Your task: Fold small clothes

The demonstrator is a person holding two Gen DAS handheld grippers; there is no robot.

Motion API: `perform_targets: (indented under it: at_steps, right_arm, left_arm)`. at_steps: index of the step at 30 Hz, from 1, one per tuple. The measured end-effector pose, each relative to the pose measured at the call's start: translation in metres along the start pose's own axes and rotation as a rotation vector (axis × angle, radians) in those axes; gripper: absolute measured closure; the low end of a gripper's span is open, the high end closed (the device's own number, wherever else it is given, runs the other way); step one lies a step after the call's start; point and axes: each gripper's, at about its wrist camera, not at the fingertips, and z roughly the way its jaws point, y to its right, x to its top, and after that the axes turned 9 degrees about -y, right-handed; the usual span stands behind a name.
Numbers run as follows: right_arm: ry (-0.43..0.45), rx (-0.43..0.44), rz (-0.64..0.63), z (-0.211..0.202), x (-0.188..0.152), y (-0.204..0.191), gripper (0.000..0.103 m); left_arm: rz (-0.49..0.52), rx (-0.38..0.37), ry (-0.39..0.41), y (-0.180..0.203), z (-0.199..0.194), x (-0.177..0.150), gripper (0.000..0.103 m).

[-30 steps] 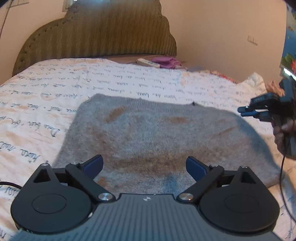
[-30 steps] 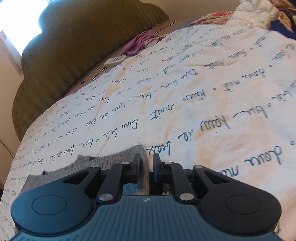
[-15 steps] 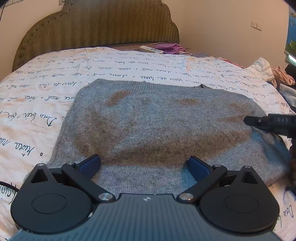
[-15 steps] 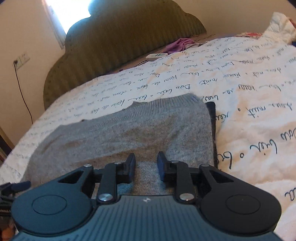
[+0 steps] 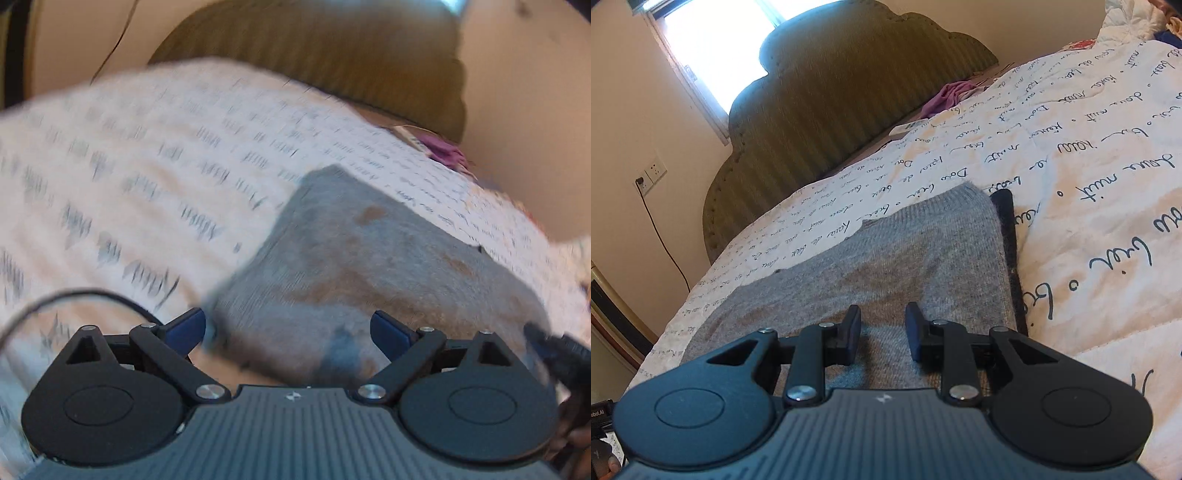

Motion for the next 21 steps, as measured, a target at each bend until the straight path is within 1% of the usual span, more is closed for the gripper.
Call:
perform_targets:
  at_steps: [2,3,5,6,8,9,11,12,14,17,19,20,21]
  right_arm:
    - [0.004,0.022,0.022,-0.001,0.000,0.004,0.078]
    - [0.005,0.030,0.030,-0.001,0.000,0.006,0.078]
    - [0.006,0.038,0.038,-0.001,0.000,0.007,0.078]
    - [0.007,0.039,0.039,-0.001,0.000,0.007,0.078]
    - [0.009,0.041,0.041,-0.002,-0.001,0.008,0.078]
    - [0.010,0.044,0.044,-0.002,-0.001,0.008,0.078]
    - [0.011,0.052,0.052,-0.002,-0.001,0.010,0.078]
    - [0.012,0.056,0.056,-0.003,-0.001,0.011,0.078]
    - [0.013,0.064,0.063,-0.003,-0.001,0.012,0.078]
    - [0.015,0.075,0.073,-0.003,-0.001,0.014,0.078]
    - [0.015,0.077,0.075,-0.003,-0.001,0.014,0.078]
    - [0.016,0.076,0.075,-0.003,-0.001,0.014,0.078]
    - [0.016,0.076,0.075,-0.003,-0.001,0.014,0.078]
  left_arm:
    - [-0.072,-0.036,0.026,-0.006,-0.003,-0.002,0.008]
    - [-0.107,-0.071,0.024,-0.008,-0.003,0.000,0.008]
    - [-0.194,-0.169,0.000,-0.010,0.000,0.004,0.008]
    - [-0.219,-0.188,0.000,-0.008,0.003,0.005,0.008]
    - [-0.264,-0.179,-0.009,-0.004,0.007,0.008,0.011]
    - [-0.285,-0.189,-0.006,-0.004,0.005,0.007,0.011]
    - [-0.324,-0.230,-0.007,-0.009,0.001,0.001,0.017]
    - [-0.368,-0.254,-0.009,-0.014,-0.002,-0.004,0.020]
    - [-0.464,-0.307,-0.018,-0.024,-0.006,-0.013,0.021]
    - [-0.532,-0.335,-0.002,-0.029,-0.011,-0.021,0.021]
    - [-0.554,-0.328,0.005,-0.031,-0.006,-0.016,0.023]
    - [-0.563,-0.322,0.009,-0.032,-0.003,-0.013,0.024]
    - [-0.572,-0.310,0.016,-0.032,0.000,-0.009,0.032]
